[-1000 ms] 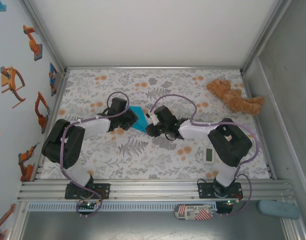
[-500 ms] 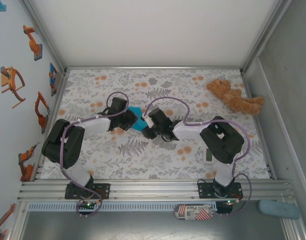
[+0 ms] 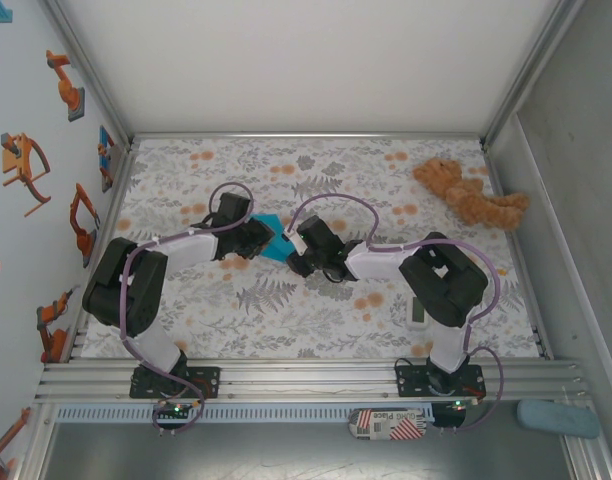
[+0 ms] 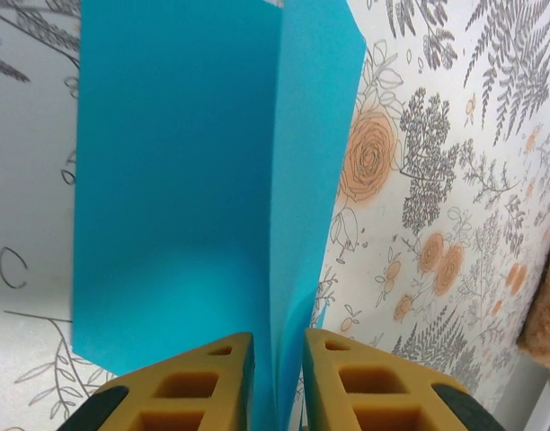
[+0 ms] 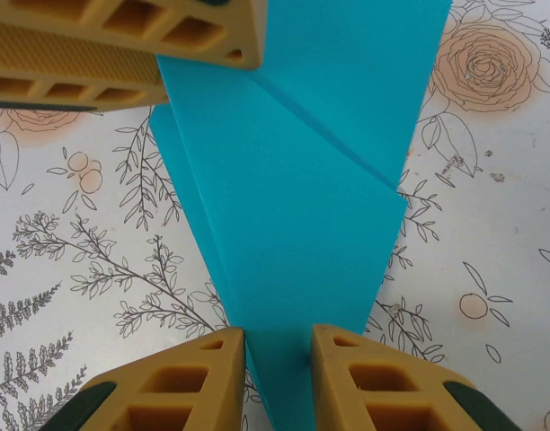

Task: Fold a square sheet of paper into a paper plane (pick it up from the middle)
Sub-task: Fourth fold the wing at the center of the table.

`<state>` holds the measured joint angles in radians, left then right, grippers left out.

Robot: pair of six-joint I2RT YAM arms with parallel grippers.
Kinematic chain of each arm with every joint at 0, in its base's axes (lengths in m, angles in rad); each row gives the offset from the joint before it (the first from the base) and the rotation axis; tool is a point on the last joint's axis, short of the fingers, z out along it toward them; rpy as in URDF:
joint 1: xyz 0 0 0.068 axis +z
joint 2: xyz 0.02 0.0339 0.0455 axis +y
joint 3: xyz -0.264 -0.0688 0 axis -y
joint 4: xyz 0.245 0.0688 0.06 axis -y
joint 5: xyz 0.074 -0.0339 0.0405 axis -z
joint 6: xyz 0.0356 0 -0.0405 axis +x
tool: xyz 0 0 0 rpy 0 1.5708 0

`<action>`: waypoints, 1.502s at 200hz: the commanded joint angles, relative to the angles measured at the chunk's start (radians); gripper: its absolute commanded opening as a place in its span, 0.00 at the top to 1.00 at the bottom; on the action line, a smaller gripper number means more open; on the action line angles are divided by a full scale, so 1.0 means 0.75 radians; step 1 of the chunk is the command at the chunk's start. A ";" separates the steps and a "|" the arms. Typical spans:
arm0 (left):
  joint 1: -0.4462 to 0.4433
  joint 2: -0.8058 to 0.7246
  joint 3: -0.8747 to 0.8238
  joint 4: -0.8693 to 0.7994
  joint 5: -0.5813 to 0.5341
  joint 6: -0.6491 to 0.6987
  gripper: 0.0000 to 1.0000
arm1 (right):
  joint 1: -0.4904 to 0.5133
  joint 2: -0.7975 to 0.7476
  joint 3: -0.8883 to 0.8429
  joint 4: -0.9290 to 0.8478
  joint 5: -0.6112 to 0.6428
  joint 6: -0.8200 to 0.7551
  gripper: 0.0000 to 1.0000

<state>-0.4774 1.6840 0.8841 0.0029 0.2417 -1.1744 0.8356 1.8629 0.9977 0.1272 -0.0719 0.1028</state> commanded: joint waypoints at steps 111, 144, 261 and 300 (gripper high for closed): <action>0.024 -0.014 0.047 -0.036 0.094 -0.010 0.90 | 0.009 0.029 0.021 0.039 0.000 -0.037 0.69; 0.019 -0.008 0.053 -0.034 0.087 -0.027 0.90 | 0.015 0.050 0.039 0.043 -0.001 -0.040 0.68; 0.011 0.007 0.059 -0.041 0.082 -0.033 0.89 | 0.019 0.055 0.055 0.051 0.028 -0.040 0.71; 0.012 0.002 0.057 -0.045 0.082 -0.028 0.88 | 0.021 0.056 0.046 0.045 0.023 -0.042 0.77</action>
<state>-0.4648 1.6844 0.9035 -0.0139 0.3000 -1.1893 0.8413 1.8980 1.0130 0.1474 -0.0654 0.0814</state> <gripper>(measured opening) 0.114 0.249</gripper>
